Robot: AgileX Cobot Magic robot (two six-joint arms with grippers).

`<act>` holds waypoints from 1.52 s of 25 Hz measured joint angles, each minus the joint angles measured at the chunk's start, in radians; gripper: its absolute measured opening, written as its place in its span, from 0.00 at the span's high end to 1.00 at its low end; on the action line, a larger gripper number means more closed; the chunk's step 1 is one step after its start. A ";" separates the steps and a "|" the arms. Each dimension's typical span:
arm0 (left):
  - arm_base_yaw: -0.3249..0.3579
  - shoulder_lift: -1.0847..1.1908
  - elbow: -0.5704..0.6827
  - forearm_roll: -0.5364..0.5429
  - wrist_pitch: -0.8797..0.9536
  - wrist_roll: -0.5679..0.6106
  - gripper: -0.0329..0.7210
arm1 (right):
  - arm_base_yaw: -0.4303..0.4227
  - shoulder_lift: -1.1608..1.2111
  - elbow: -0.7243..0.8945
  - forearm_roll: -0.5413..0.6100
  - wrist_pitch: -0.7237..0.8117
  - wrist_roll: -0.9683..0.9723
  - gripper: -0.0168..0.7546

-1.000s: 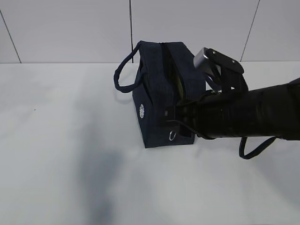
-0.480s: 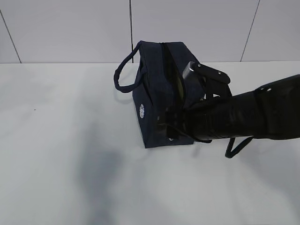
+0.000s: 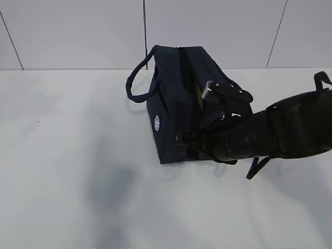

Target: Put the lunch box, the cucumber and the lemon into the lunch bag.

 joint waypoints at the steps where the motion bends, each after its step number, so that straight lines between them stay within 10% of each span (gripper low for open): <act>1: 0.000 0.000 0.000 -0.002 0.000 0.000 0.55 | 0.000 0.005 -0.006 0.000 -0.007 0.000 0.34; 9: 0.000 0.000 0.000 -0.002 0.000 0.000 0.55 | 0.000 0.063 -0.064 0.009 -0.029 0.000 0.35; 38: 0.000 0.000 0.000 -0.013 0.000 -0.001 0.55 | 0.000 0.071 -0.072 0.014 -0.061 -0.021 0.98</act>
